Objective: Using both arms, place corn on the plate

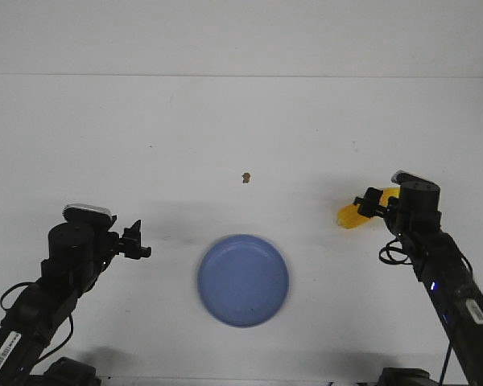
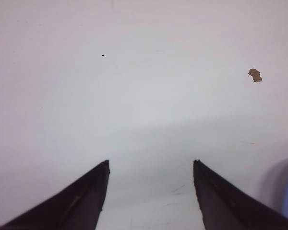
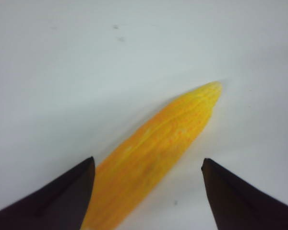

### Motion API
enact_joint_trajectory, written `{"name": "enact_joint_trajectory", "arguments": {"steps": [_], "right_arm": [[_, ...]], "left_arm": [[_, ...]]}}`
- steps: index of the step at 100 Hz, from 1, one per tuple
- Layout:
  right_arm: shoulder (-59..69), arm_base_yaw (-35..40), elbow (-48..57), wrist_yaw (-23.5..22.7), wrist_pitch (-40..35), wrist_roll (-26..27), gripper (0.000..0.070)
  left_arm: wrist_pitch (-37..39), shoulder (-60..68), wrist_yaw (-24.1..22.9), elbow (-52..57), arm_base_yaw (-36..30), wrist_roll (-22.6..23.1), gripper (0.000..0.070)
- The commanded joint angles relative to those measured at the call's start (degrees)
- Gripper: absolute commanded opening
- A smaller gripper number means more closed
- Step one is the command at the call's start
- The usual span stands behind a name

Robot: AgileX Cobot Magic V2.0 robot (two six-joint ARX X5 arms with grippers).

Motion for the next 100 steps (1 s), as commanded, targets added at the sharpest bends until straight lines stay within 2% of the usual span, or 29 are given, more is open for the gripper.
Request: {"name": "enact_joint_trajectory", "arguments": {"steps": [1, 28, 55, 60, 67, 71, 100], "right_arm": [[3.3, -0.4, 1.9, 0.0, 1.0, 2.0, 0.0473], [12.1, -1.0, 4.2, -1.9, 3.8, 3.4, 0.0473], [16.1, -1.0, 4.2, -3.7, 3.4, 4.3, 0.0466], [16.1, -1.0, 4.2, -3.7, 3.3, 4.2, 0.04], [16.0, -1.0, 4.2, -4.5, 3.3, 4.2, 0.0236], [16.0, -1.0, 4.2, -5.9, 3.3, 4.2, 0.019], [11.6, 1.5, 4.2, -16.3, 1.7, 2.5, 0.0175]], "left_arm": [[0.4, 0.4, -0.3, 0.9, -0.1, 0.7, 0.036], [0.4, 0.4, -0.3, 0.9, -0.1, 0.7, 0.036], [0.4, 0.4, -0.3, 0.9, -0.1, 0.7, 0.036], [0.4, 0.4, -0.3, 0.9, -0.1, 0.7, 0.036], [0.4, 0.4, -0.3, 0.9, -0.1, 0.7, 0.036], [0.4, 0.4, -0.3, 0.9, -0.1, 0.7, 0.036], [0.4, 0.4, -0.3, 0.9, -0.1, 0.7, 0.036]]}}
